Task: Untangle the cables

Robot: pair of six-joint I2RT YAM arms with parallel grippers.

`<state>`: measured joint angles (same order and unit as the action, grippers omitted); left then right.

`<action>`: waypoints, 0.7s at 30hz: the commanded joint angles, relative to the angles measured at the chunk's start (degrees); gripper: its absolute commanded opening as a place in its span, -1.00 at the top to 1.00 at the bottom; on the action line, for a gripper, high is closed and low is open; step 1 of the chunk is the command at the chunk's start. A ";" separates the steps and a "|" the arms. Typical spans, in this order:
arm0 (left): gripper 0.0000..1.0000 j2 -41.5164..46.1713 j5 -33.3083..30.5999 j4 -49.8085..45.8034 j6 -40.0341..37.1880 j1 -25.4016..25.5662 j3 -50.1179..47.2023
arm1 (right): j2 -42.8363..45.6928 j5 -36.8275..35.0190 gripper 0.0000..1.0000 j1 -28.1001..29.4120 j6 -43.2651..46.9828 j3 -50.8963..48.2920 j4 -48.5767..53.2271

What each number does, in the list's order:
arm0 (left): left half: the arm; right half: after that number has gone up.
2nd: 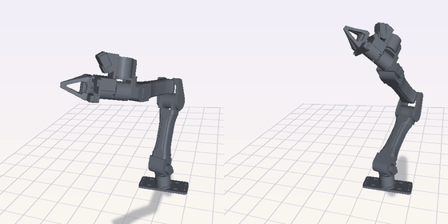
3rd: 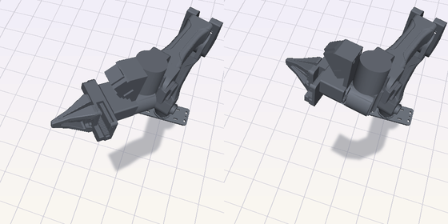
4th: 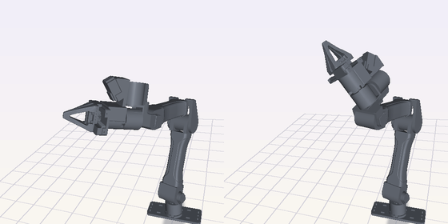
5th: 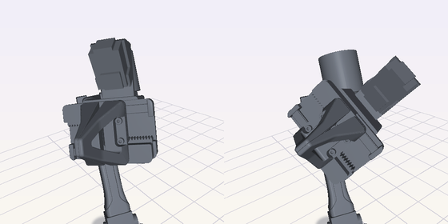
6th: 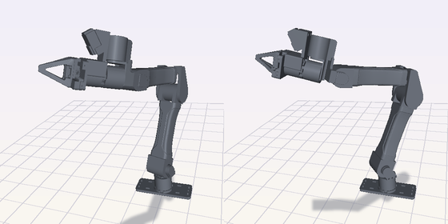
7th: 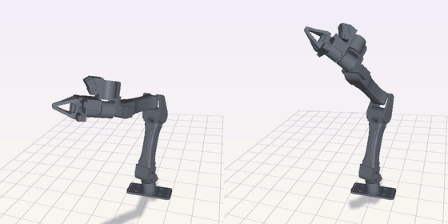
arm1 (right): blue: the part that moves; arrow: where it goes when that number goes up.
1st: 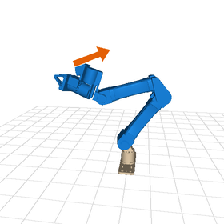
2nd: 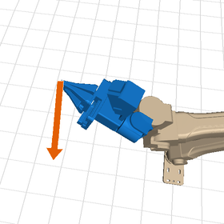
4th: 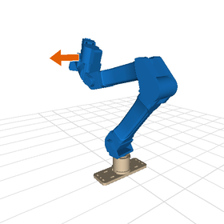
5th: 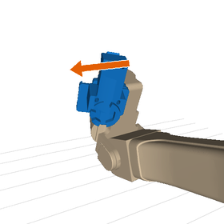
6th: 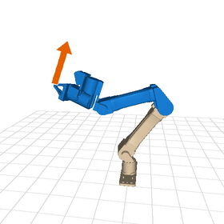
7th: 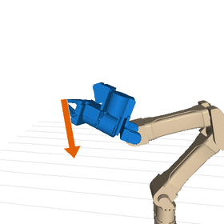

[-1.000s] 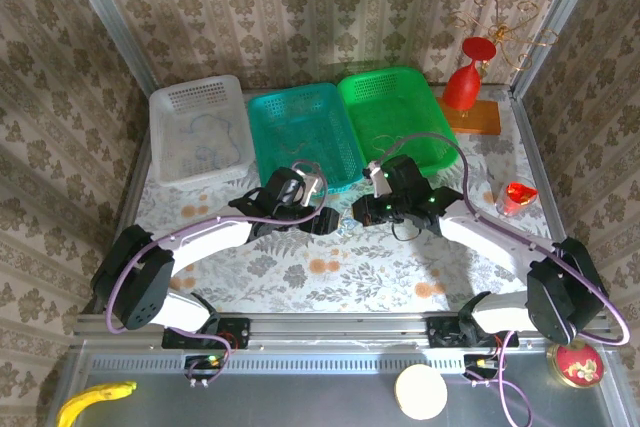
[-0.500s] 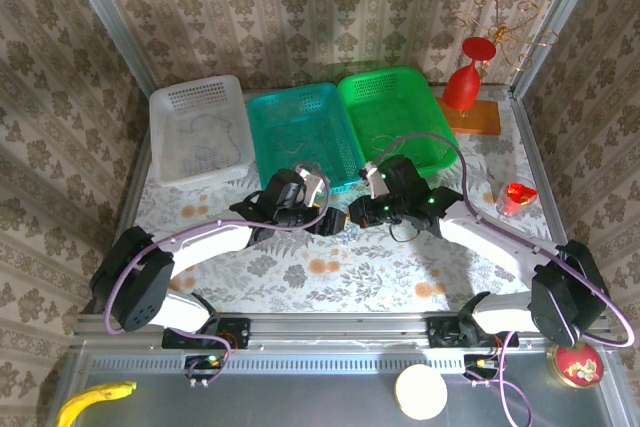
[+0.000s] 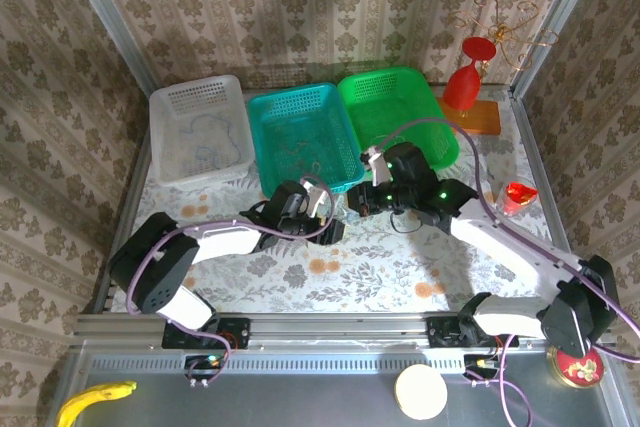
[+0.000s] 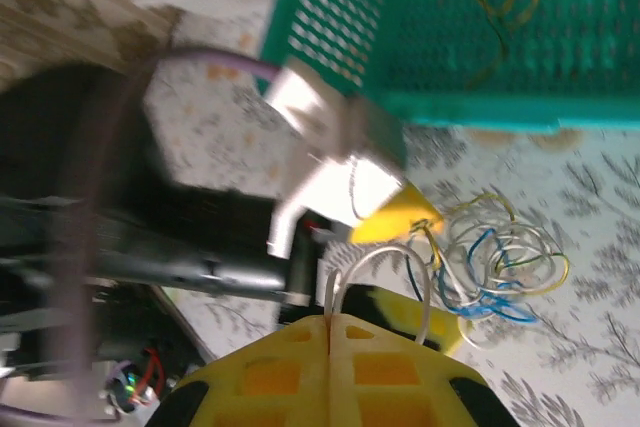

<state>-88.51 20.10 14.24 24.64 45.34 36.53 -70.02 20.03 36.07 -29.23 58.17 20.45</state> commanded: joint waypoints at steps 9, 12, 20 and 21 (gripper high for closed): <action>-0.36 0.19 1.79 6.85 1.30 -0.57 -3.86 | 3.84 3.14 1.00 0.31 -3.82 6.06 -1.10; -0.42 2.95 1.88 6.69 1.43 -0.80 -5.26 | 3.58 2.70 1.00 0.31 -3.66 6.16 -0.89; -0.66 13.61 2.23 3.10 0.60 -1.86 -10.62 | 3.13 1.56 1.00 0.31 -3.68 4.12 -1.20; -0.70 14.84 2.31 2.76 0.45 -1.85 -11.13 | 3.18 1.50 1.00 0.31 -3.66 3.88 -1.22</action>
<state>-76.62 21.26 18.79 25.69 43.92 26.83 -67.11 21.50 36.05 -31.97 62.72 19.57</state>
